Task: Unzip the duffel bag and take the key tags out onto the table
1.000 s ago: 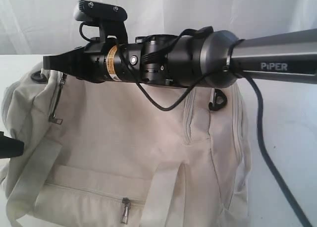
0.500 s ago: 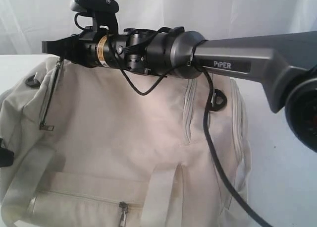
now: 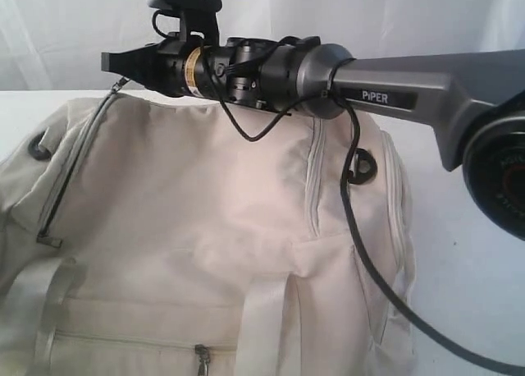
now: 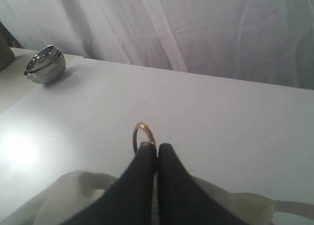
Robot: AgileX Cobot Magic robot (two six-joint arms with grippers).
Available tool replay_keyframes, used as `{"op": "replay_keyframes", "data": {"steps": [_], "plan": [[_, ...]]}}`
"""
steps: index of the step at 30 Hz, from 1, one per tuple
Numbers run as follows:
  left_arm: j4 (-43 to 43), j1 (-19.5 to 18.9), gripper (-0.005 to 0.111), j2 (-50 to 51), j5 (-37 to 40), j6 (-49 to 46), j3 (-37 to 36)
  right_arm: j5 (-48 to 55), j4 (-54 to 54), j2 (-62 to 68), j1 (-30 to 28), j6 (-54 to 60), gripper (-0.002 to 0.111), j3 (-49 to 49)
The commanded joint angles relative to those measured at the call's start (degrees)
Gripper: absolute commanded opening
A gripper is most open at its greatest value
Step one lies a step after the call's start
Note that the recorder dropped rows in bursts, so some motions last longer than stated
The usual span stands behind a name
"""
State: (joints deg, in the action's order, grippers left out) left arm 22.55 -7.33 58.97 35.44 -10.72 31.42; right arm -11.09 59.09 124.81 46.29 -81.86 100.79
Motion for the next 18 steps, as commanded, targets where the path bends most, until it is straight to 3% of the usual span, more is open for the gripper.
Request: {"op": "replay_keyframes", "data": {"steps": [1, 18], "plan": [[-7.09, 0.07, 0.0, -0.3, 6.25, 3.42, -0.7, 3.17, 1.24, -0.13, -2.04, 0.06, 0.0, 0.53], [-7.61, 0.07, 0.0, -0.3, 4.74, 4.2, -0.7, 11.09, 3.49, -0.13, -3.31, 1.25, 0.0, -0.31]]}}
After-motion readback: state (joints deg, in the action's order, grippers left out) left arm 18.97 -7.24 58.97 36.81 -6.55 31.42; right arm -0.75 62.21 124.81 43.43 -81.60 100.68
